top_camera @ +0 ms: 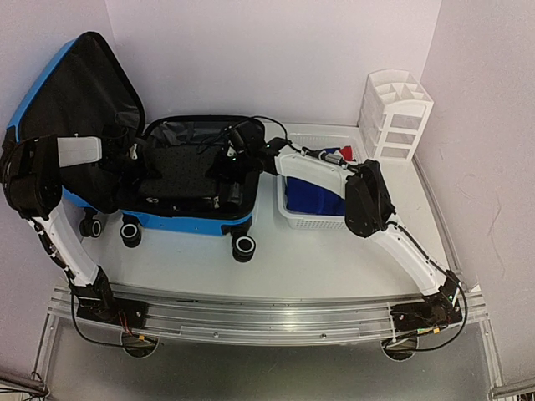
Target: Open, take out, and arrange the luggage
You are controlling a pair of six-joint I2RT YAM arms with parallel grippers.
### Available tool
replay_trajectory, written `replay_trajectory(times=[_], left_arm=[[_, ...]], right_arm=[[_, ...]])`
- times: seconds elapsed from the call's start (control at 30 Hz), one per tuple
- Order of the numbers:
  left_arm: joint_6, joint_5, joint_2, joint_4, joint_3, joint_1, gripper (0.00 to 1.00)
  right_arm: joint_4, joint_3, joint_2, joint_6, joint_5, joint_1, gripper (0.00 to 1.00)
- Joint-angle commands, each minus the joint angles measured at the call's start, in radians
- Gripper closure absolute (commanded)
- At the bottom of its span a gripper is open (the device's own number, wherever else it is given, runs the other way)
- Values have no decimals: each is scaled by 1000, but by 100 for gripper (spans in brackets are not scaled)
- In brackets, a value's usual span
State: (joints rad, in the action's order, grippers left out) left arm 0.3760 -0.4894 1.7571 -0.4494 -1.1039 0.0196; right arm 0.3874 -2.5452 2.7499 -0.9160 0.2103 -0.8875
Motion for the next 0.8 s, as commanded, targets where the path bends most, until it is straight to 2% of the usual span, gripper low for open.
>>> replay_trajectory(times=[0.0, 0.07, 0.13, 0.23, 0.5, 0.77], left_arm=[[-46, -36, -1, -18, -93, -17, 83], [-64, -37, -10, -38, -106, -17, 95], [-64, -63, -19, -61, -123, -17, 100], [-48, -122, -35, -92, -160, -16, 100], [11, -202, -52, -112, -202, -17, 100], [92, -266, -44, -97, -243, -17, 100]], right_arm=[[-51, 42, -41, 41, -25, -14, 81], [-51, 49, -54, 57, -36, -17, 82], [-51, 48, -56, 64, -38, -20, 82], [-51, 44, -61, 71, -39, -22, 79], [-45, 85, -133, 126, -102, -22, 59], [-40, 95, -142, 64, -87, -22, 46]])
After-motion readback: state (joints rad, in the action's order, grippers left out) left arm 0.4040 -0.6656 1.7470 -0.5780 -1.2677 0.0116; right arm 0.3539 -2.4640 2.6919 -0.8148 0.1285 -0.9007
